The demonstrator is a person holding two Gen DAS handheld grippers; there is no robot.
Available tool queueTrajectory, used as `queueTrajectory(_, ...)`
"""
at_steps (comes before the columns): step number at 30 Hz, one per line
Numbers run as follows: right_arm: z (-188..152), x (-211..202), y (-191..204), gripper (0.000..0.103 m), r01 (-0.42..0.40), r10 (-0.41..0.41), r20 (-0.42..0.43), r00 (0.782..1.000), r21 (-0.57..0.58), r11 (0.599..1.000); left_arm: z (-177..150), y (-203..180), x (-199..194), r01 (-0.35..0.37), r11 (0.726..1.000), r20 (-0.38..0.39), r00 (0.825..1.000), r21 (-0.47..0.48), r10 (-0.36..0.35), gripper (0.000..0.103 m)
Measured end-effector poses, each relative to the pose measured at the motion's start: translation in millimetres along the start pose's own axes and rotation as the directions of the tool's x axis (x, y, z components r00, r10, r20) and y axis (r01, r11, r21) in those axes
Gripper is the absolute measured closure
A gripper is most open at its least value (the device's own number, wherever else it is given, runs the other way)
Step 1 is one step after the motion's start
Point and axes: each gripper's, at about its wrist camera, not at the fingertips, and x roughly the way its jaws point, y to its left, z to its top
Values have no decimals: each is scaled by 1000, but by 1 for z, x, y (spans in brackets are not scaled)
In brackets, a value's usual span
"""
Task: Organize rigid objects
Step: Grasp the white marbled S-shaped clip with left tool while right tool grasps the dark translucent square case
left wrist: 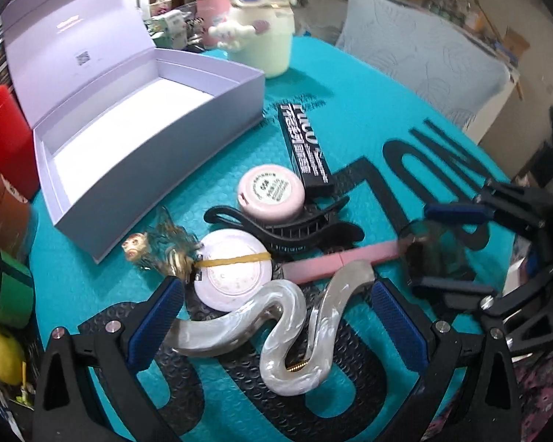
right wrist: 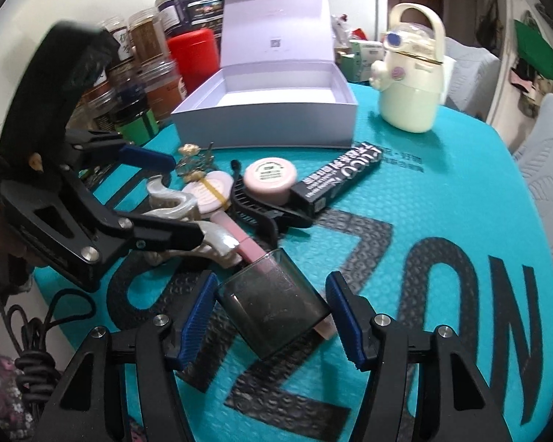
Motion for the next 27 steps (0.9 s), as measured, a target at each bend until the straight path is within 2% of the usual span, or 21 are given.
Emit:
queueTrajectory(10,-10,-8,-3,42,-1,1,2,1000,27,1000,-17,-16,2,-68,996,-47,996,62,71,2)
queueTrajectory(15,-14,-11,0,42,-2,2,5,1000,25,1000,-27,-25,8,-73,995,-88,993,65,78,27)
queueTrajectory(18,-17,-14,1,42,-3,3,7,1000,25,1000,-32,-25,4,-50,998,-78,996,29,52,37)
queueTrajectory(20,-20,-16,3,42,-5,5,6,1000,27,1000,-36,-27,0,-63,998,-63,996,19,64,44)
queueTrajectory(27,-28,-14,6,42,-18,18,-17,1000,41,999,-47,-27,-12,-65,997,-34,997,-40,64,49)
